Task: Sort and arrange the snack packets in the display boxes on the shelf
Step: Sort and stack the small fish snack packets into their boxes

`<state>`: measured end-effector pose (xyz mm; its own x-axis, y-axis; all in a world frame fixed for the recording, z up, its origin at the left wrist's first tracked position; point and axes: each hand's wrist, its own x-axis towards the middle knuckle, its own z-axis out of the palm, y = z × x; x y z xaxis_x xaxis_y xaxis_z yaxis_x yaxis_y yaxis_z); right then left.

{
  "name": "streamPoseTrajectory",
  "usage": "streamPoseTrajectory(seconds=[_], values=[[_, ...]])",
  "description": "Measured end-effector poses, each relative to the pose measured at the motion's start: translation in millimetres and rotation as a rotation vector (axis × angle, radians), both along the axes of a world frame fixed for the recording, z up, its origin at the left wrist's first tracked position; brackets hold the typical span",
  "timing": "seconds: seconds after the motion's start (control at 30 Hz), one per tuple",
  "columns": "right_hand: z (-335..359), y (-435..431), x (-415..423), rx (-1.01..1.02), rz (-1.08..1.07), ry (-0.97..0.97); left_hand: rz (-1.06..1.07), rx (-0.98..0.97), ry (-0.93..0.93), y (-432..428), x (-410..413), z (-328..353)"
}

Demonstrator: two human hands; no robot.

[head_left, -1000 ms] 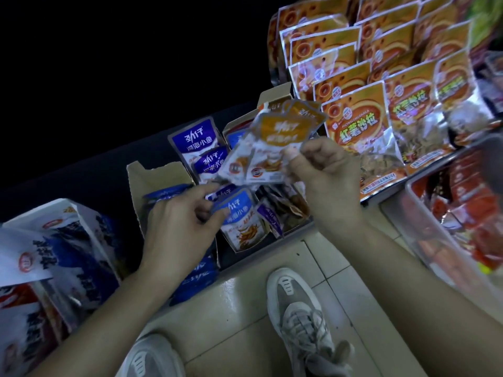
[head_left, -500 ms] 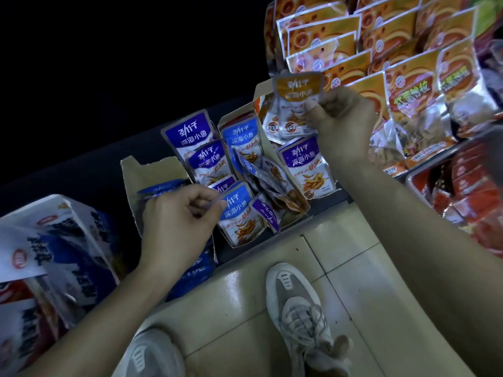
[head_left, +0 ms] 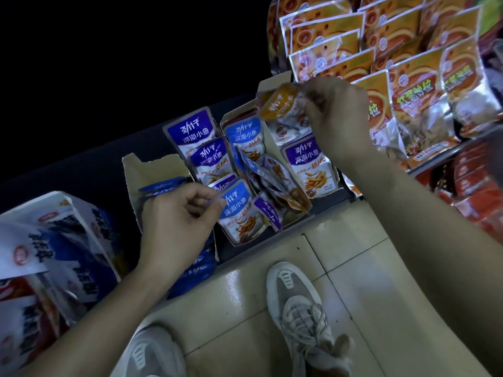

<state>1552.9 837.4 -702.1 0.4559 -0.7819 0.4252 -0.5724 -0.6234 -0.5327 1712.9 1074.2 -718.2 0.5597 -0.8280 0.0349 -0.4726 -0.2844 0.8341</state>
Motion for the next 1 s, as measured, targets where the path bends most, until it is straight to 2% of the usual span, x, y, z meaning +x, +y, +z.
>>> streamPoseTrajectory(seconds=[0.23, 0.37, 0.47, 0.57, 0.7, 0.87, 1.0], values=[[-10.6, 0.2, 1.1, 0.072, -0.047, 0.16, 0.141, -0.131, 0.047, 1.6, 1.2, 5.6], [-18.0, 11.9, -3.1, 0.124, -0.087, 0.052, 0.237, -0.285, 0.113, 7.7, 7.2, 20.2], [-19.2, 34.4, 2.5, 0.033, -0.125, 0.016, 0.319, -0.377, 0.121, 14.5, 17.9, 27.2], [-15.4, 73.2, 15.3, -0.1, -0.041, -0.029, 0.391, -0.431, 0.098, 19.8, 26.6, 30.6], [-26.0, 121.8, 35.1, -0.044, 0.172, -0.008, 0.419, -0.463, 0.033, 25.7, 35.0, 33.0], [-33.6, 141.3, 46.1, 0.01, 0.407, 0.241, 0.44, -0.519, -0.099, 38.2, 53.0, 41.8], [-41.3, 149.4, 46.0, -0.041, 0.467, 0.441, 0.422, -0.553, -0.199, 46.2, 67.2, 46.3]])
